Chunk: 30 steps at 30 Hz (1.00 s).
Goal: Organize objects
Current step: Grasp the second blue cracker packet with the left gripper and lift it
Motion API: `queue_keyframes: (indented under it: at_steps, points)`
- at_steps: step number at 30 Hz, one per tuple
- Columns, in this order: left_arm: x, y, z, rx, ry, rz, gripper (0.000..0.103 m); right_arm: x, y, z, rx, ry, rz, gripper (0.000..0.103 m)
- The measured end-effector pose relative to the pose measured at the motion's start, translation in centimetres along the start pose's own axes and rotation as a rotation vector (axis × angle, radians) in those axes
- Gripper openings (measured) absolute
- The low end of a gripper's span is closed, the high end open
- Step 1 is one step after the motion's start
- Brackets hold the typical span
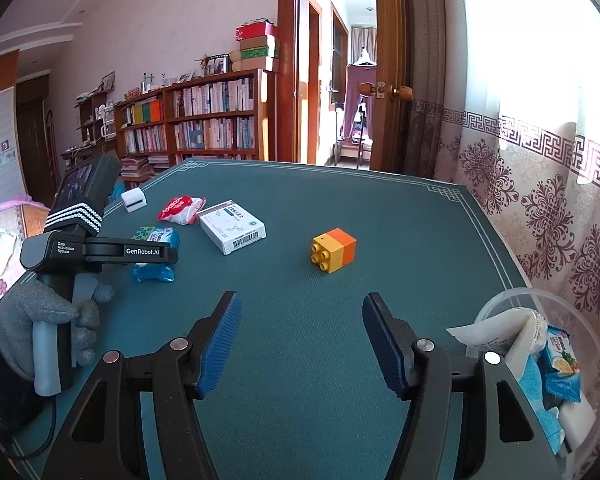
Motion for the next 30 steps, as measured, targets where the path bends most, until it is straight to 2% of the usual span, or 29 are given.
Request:
queue_keyframes:
  at_steps: [7, 13, 14, 15, 17, 24, 30]
  points:
    - [0.6, -0.6, -0.4, 0.005, -0.050, -0.005, 0.082, 1.7, -0.2, 0.3, 0.004, -0.021, 0.037, 0.065]
    - [0.7, -0.9, -0.7, 0.022, -0.101, -0.029, 0.062, 3.0, -0.4, 0.6, 0.009, -0.035, 0.071, 0.065]
    - [0.7, -0.9, -0.7, 0.029, -0.112, -0.031, 0.055, 3.2, -0.4, 0.6, 0.012, -0.034, 0.074, 0.065]
    - [0.6, -0.8, -0.7, 0.034, -0.112, -0.032, 0.049, 3.3, -0.4, 0.6, 0.014, -0.034, 0.077, 0.065]
    - [0.4, -0.7, -0.6, 0.038, -0.099, -0.028, 0.046, 3.6, -0.4, 0.5, 0.021, -0.035, 0.084, 0.065]
    - [-0.4, 0.4, -0.4, 0.053, -0.044, -0.005, 0.043, 4.6, -0.4, -0.3, 0.060, -0.050, 0.117, 0.065]
    - [-1.0, 2.2, -1.7, 0.117, -0.008, 0.006, 0.043, 6.0, -1.3, -1.2, 0.088, -0.055, 0.148, 0.065]
Point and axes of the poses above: each gripper's, at about its wrist camera, not at the fingertips, and x roughly the way its jaws point, z to its left, y to its underside, the point moved 3 cm from there along x, roughly the way its jaws point, and after that the axes turned 14 degrees about z, right-handed, at the moved point
